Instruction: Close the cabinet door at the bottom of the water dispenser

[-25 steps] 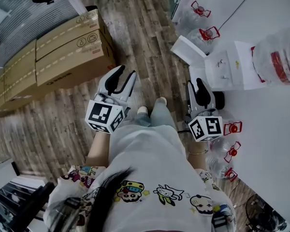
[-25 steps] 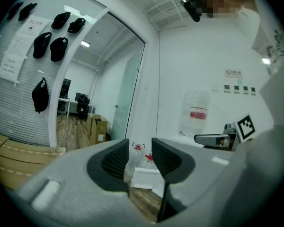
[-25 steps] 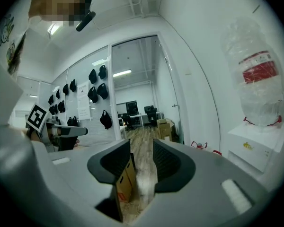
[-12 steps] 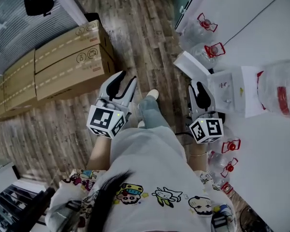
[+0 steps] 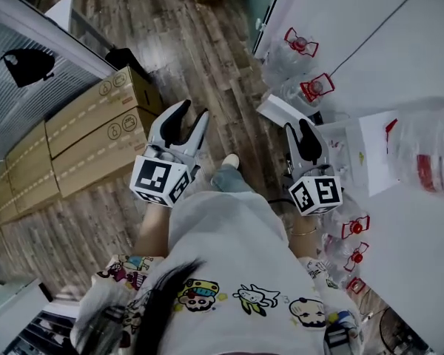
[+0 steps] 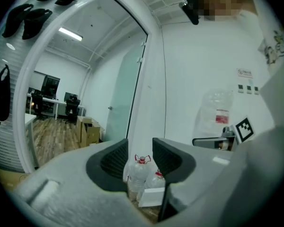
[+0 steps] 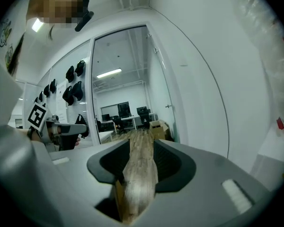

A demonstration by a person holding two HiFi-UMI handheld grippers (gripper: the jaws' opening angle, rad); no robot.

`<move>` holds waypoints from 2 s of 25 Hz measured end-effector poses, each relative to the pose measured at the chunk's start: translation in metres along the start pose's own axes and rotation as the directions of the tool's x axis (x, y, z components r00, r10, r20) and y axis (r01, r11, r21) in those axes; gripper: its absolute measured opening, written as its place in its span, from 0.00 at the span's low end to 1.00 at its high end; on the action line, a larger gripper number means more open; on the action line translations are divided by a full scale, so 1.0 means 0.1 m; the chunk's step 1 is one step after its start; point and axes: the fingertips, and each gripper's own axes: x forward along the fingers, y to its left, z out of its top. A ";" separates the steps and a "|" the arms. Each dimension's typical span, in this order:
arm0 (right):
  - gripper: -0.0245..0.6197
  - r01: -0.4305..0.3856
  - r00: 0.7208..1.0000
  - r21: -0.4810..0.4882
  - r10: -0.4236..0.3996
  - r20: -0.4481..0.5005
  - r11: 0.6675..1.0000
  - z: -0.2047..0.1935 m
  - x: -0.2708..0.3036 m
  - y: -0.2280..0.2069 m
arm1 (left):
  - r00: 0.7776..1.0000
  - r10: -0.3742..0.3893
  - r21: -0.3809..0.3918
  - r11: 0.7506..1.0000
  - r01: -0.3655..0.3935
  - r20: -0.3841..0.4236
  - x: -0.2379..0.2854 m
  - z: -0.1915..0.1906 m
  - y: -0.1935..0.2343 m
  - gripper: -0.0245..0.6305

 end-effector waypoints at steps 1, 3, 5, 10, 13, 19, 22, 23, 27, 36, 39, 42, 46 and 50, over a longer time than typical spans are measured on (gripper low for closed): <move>0.27 0.009 1.000 0.002 -0.009 0.005 1.000 0.03 0.04 -0.06 | 1.000 -0.012 0.003 1.000 0.012 -0.001 0.09 0.02 0.00 0.27; 0.27 0.029 1.000 0.006 -0.029 0.010 1.000 0.08 0.08 -0.18 | 0.999 -0.041 0.007 0.999 0.041 -0.007 0.27 0.06 -0.02 0.28; 0.27 0.054 0.998 0.008 -0.054 0.013 0.999 0.12 0.08 -0.28 | 0.996 -0.086 0.013 0.996 0.086 -0.016 0.46 0.10 -0.08 0.28; 0.28 0.140 0.990 0.023 -0.140 0.030 0.990 0.19 -0.01 -0.54 | 0.976 -0.214 0.028 0.976 0.215 -0.049 0.90 0.16 -0.30 0.30; 0.28 0.213 0.976 0.048 -0.215 0.042 0.976 0.21 -0.11 -0.68 | 0.952 -0.297 0.036 0.953 0.300 -0.081 1.16 0.15 -0.44 0.31; 0.28 0.394 0.914 0.120 -0.402 0.056 0.911 0.17 -0.31 -0.96 | 0.871 -0.465 0.043 0.878 0.477 -0.157 1.67 0.08 -0.68 0.32; 0.28 0.481 0.867 0.149 -0.494 0.061 0.864 0.18 -0.32 -1.09 | 0.813 -0.548 0.045 0.823 0.566 -0.196 1.92 0.06 -0.78 0.32; 0.28 0.509 0.850 0.158 -0.523 0.063 0.846 0.18 -0.32 -1.13 | 0.792 -0.573 0.047 0.803 0.594 -0.209 2.00 0.06 -0.81 0.32; 0.28 0.605 0.777 0.196 -0.626 0.069 0.772 0.18 -0.36 -1.24 | 0.715 -0.654 0.042 0.730 0.682 -0.246 2.30 0.02 -0.92 0.32; 0.28 0.720 0.663 0.250 -0.748 0.027 0.647 -0.06 -0.39 -1.29 | 0.561 -0.755 0.001 0.596 0.803 -0.339 2.60 -0.34 -1.11 0.32; 0.28 0.727 0.658 0.259 -0.753 0.003 0.636 -0.16 -0.37 -1.33 | 0.542 -0.760 -0.006 0.582 0.813 -0.358 2.68 -0.46 -1.16 0.32; 0.28 0.732 0.651 0.272 -0.759 -0.014 0.624 -0.27 -0.41 -1.34 | 0.534 -0.760 -0.009 0.578 0.816 -0.371 2.69 -0.58 -1.19 0.32; 0.28 0.740 0.641 0.287 -0.767 -0.029 0.608 -0.45 -0.44 -1.35 | 0.517 -0.761 -0.004 0.563 0.826 -0.391 2.72 -0.79 -1.24 0.32; 0.28 0.734 0.649 0.310 -0.759 -0.057 0.604 -0.70 -0.41 -1.34 | 0.508 -0.749 -0.006 0.564 0.826 -0.425 2.72 -1.06 -1.22 0.32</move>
